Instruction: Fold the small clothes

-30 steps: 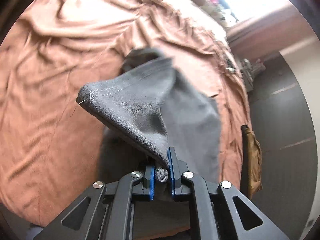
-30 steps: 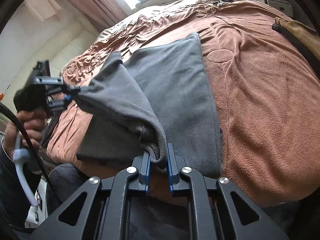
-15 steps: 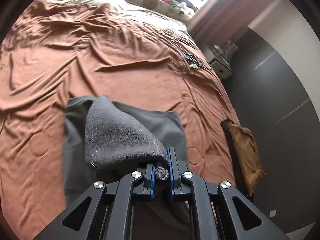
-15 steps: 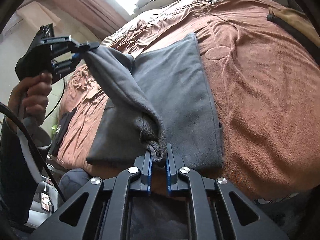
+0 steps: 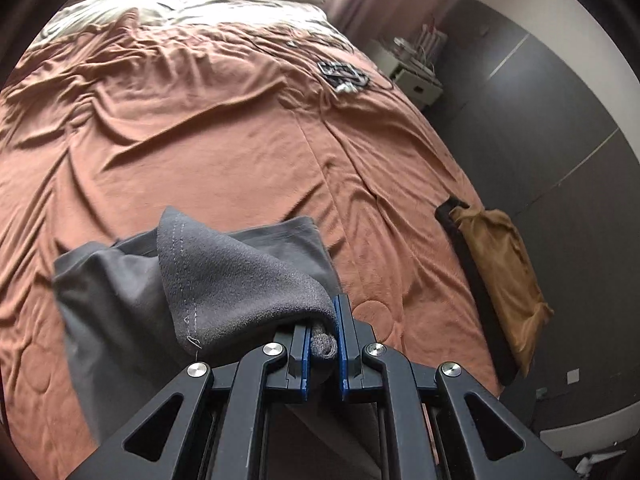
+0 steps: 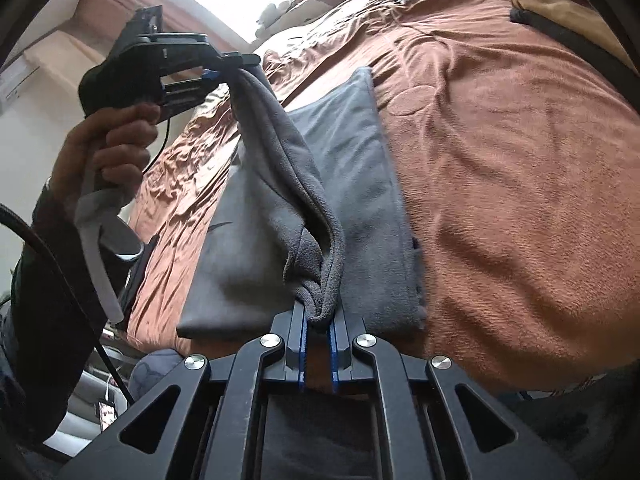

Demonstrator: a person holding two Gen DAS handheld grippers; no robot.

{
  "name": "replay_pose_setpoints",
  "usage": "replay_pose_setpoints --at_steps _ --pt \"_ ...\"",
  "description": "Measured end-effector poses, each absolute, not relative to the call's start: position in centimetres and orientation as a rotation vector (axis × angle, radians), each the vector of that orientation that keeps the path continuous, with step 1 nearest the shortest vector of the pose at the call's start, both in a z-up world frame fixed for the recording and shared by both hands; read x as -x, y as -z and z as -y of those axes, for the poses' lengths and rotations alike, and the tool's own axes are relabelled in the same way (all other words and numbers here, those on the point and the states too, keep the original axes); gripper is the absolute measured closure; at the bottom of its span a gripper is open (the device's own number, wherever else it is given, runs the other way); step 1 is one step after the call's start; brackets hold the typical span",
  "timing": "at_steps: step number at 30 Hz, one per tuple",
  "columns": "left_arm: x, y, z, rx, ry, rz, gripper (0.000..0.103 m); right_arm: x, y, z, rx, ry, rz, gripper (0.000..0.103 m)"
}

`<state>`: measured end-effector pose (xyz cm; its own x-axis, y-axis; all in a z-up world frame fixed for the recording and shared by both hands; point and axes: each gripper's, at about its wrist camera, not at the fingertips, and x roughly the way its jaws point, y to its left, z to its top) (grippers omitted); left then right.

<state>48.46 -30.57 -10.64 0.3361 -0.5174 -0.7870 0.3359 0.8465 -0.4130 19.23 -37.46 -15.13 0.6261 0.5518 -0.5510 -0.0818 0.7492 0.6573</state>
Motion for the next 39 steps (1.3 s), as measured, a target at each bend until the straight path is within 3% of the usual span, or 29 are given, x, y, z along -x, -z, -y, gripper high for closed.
replay_pose_setpoints --at_steps 11,13,17,39 --pt "-51.3 14.5 34.4 0.157 0.594 -1.185 0.088 -19.2 16.6 38.2 -0.675 -0.389 -0.863 0.099" --pt "-51.5 14.3 34.1 0.181 0.61 -1.172 0.078 -19.4 16.6 38.2 -0.675 -0.389 -0.869 0.099" --pt "-51.3 12.8 32.7 0.212 0.615 -1.096 0.042 -19.4 16.4 38.2 -0.678 -0.387 -0.871 0.099" --pt "-46.3 14.4 18.5 0.196 0.428 -1.143 0.041 -18.3 16.0 38.5 -0.689 -0.367 -0.854 0.1"
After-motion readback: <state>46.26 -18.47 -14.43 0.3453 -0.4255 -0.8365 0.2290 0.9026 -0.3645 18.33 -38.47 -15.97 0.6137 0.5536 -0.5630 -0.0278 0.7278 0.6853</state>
